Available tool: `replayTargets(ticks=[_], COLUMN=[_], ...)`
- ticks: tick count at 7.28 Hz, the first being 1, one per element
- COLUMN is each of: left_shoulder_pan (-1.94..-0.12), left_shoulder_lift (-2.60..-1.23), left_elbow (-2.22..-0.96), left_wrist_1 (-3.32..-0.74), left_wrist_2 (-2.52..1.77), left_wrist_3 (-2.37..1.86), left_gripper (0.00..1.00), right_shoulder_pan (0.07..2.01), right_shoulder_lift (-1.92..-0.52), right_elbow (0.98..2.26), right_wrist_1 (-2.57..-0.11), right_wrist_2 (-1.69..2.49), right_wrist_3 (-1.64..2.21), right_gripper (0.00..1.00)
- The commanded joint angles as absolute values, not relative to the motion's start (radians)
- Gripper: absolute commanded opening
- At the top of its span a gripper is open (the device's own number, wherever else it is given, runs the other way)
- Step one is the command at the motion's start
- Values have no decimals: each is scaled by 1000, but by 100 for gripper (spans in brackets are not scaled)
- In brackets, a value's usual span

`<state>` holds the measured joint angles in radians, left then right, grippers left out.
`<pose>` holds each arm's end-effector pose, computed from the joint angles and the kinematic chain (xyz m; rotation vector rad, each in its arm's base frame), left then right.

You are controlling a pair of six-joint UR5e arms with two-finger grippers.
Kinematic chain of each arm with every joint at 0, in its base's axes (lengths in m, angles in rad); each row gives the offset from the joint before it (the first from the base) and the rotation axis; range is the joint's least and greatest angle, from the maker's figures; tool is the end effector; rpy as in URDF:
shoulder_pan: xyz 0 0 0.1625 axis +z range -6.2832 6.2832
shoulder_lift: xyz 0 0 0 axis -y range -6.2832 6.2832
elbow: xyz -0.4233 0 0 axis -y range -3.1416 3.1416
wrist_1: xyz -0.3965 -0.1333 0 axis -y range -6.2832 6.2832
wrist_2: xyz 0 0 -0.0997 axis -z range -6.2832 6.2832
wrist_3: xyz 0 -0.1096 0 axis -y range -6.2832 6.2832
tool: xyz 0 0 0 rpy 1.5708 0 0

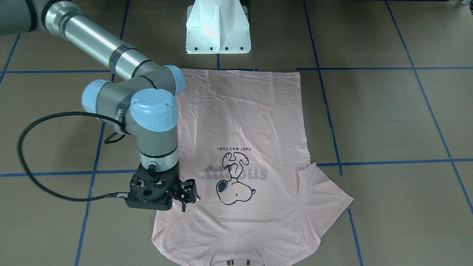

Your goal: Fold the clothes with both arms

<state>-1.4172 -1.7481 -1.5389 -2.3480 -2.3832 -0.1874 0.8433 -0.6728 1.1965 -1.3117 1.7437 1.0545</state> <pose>0.0367 -0.5886 0.4877 0.7288 0.8885 0.3442 -0.4607 -0.6894 0.2342 0.3642 -0.7120 0.2418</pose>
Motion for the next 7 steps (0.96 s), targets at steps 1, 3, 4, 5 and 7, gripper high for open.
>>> replayTargets(ticks=[1,3,4,5,7], left_shoulder_pan=[-1252,-1160,-1102,-1033,-935], left_shoulder_lift=[-1796,-1885,-1937,-1986,-2051], left_elbow=[-1505,-1419,-1373,-1332,-1267], left_wrist_1=[-2361,-2364,-2364,-2371,-2375], left_wrist_2=[-2178,-2102,-2035,-1940,-1824], left_wrist_3=[-393,-547,-655,-755,-874], left_gripper=[94,61,55,54,53], right_shoulder_pan=[980,1076,1119,1121,1121], right_shoulder_lift=[-826,-1045,-1087,-1112,-1115], right_elbow=[1322,1370,1373,1388,1393], right_wrist_1=[-1292,-1025,-982,-977,-976], right_wrist_2=[1927,2079,2150,2142,2140], right_wrist_3=[869,790,781,781,782], right_gripper=[100,100,100,100,100])
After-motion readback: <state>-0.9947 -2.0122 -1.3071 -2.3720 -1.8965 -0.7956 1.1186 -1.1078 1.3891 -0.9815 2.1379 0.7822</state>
